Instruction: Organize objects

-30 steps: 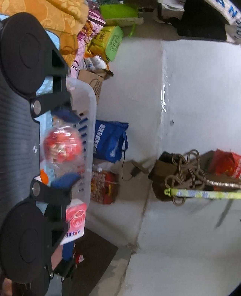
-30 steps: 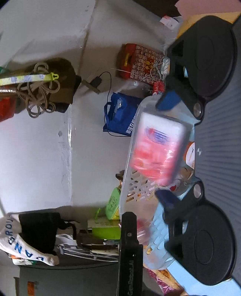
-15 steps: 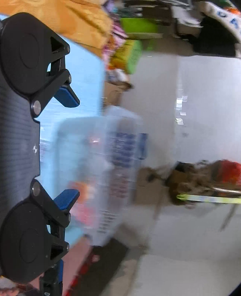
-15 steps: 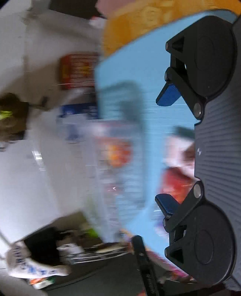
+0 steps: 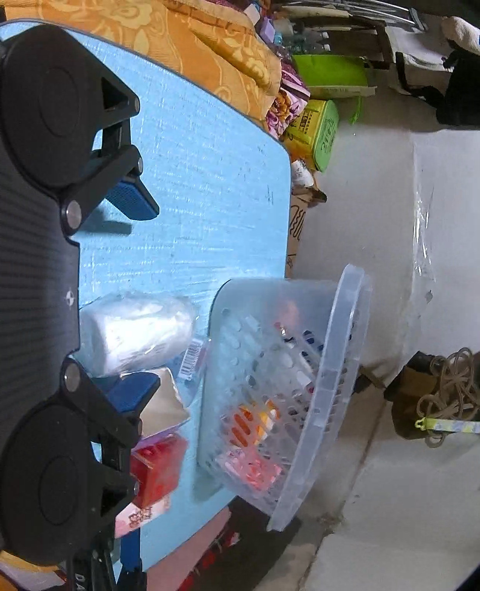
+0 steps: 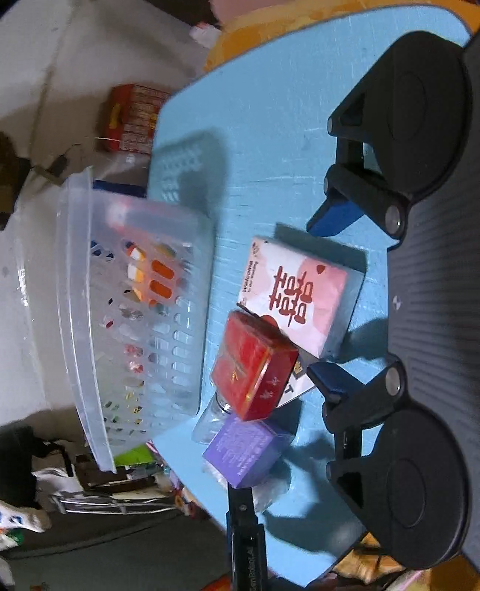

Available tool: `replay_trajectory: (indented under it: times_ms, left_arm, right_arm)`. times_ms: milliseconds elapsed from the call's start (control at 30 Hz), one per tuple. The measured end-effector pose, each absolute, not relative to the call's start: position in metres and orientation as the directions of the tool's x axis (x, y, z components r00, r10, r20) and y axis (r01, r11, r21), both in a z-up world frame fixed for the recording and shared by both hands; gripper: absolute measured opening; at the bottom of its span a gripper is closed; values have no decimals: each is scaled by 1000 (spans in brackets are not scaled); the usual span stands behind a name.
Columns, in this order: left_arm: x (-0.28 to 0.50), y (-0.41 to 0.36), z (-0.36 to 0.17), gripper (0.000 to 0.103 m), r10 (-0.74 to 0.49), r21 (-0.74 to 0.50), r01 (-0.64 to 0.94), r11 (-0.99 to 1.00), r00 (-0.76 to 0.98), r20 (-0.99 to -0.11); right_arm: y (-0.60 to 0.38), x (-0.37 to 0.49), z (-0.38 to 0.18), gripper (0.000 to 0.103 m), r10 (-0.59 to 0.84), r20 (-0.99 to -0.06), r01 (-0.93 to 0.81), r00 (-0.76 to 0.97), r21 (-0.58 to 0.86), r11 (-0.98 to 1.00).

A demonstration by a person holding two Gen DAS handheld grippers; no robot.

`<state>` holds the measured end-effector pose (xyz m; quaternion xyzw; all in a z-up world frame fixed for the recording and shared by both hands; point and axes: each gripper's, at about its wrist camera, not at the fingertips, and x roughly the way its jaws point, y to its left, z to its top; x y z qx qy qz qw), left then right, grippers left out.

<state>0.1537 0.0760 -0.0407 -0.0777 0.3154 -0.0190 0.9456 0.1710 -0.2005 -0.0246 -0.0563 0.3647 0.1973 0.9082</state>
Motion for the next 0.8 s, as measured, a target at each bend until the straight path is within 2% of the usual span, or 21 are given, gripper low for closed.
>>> replay_trajectory:
  times_ms: [133,167,200,267,300,333,400,500,800]
  left_arm:
    - [155,58,-53,92,-69,-81,23,996,781,-621]
    - [154,54,-55,92,-55,-57,25,998,783,-619]
    - [153,52,-56,92,-47,-43,26,999,786,-616]
    - [151,49,-57,90,-42,-35,26,999,792,-609]
    - [150,47,-57,84,-39,-28,29,999,796,-604]
    - [149,45,-58,71,-33,-14,31,999,797,-603]
    - [147,43,-56,54,-44,-3,53,999,806,-591]
    - [143,37,-54,53,-16,40,48,998,818,-575]
    - [130,35,-35,53,12,55,17,998,872,-489]
  right_arm:
    - [-200,169,-28,73,298,-677,-395,673,12,918]
    - [-201,168,-28,69,297,-676,-393,675,12,919]
    - [-202,167,-27,61,297,-675,-394,676,9,919]
    - [-204,167,-26,60,300,-674,-394,675,14,919]
    - [-205,167,-25,60,304,-675,-397,672,18,918]
    - [-206,167,-25,60,308,-676,-399,669,23,917]
    - [-208,166,-24,60,312,-677,-397,667,32,917]
    - [-213,167,-23,60,319,-675,-393,665,46,918]
    - [-227,164,-11,60,330,-624,-370,709,70,927]
